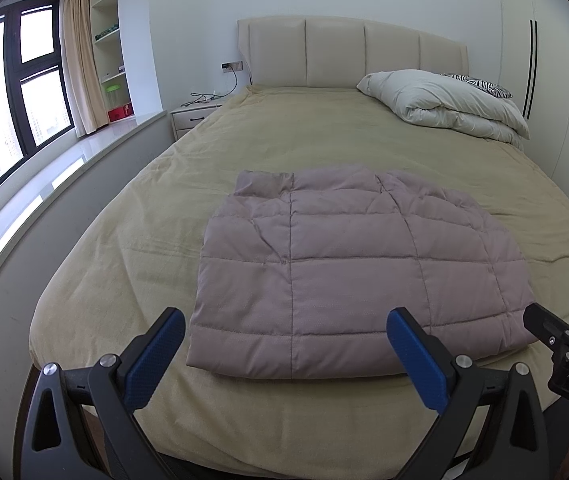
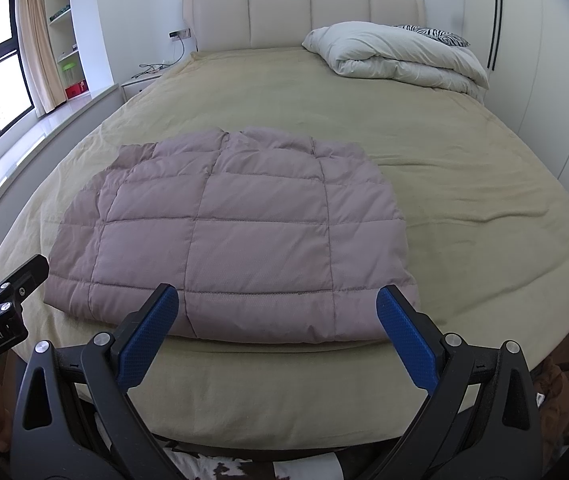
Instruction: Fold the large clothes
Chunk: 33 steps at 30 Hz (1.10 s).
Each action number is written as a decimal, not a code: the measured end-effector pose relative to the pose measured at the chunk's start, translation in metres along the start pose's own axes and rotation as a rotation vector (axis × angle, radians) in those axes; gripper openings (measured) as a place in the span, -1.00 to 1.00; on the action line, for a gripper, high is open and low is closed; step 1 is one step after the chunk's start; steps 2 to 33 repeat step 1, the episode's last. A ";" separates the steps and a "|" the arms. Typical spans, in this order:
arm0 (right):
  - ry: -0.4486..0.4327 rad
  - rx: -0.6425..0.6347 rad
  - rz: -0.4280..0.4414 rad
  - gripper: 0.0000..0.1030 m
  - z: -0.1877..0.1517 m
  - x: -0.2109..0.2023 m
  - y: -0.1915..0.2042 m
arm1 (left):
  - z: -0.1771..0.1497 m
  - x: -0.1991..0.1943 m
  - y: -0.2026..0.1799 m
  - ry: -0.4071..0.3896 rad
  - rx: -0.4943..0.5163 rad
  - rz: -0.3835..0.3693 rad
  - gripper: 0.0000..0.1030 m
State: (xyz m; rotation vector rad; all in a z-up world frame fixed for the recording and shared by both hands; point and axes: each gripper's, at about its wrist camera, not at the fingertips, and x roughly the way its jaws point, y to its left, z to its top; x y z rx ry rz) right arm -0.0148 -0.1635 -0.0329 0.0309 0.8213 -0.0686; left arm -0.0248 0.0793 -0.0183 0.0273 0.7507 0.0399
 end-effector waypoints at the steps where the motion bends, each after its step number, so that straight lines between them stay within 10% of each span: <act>1: 0.001 0.001 0.001 0.96 -0.001 0.000 0.001 | 0.000 0.000 0.000 0.002 0.000 -0.002 1.00; 33: 0.001 0.001 0.001 0.96 -0.001 0.000 0.001 | 0.000 0.000 0.000 0.002 0.000 -0.002 1.00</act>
